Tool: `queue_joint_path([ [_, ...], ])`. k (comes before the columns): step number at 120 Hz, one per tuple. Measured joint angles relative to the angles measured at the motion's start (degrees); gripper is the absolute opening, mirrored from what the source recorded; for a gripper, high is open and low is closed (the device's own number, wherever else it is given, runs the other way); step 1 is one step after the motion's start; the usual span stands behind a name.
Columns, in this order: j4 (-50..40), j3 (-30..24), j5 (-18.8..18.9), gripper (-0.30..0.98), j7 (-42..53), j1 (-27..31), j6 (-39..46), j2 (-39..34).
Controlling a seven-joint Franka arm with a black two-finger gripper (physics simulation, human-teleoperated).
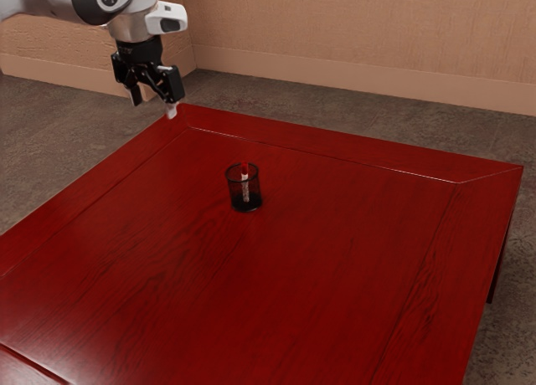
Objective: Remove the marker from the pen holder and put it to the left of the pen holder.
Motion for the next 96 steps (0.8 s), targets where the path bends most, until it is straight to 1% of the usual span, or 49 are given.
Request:
queue_joint_path([
  [23, 0.05, -0.01, -0.33, 0.69, 0.13, -0.14, 0.44, 0.14],
  [35, 1.69, -0.04, -1.28, 0.69, 0.00, -0.28, 0.73, 2.42],
  [46, 7.60, -0.14, -1.71, 0.69, 0.22, -0.32, 0.85, 8.63],
  [57, 11.04, -0.11, -1.96, 0.69, 0.51, -0.39, 0.90, 14.54],
  [69, 18.52, -0.51, -1.30, 0.69, 1.66, -0.79, 1.22, 22.13],
  [96, 24.27, -1.39, -0.74, 0.69, 7.43, -1.11, 7.81, 33.00],
])
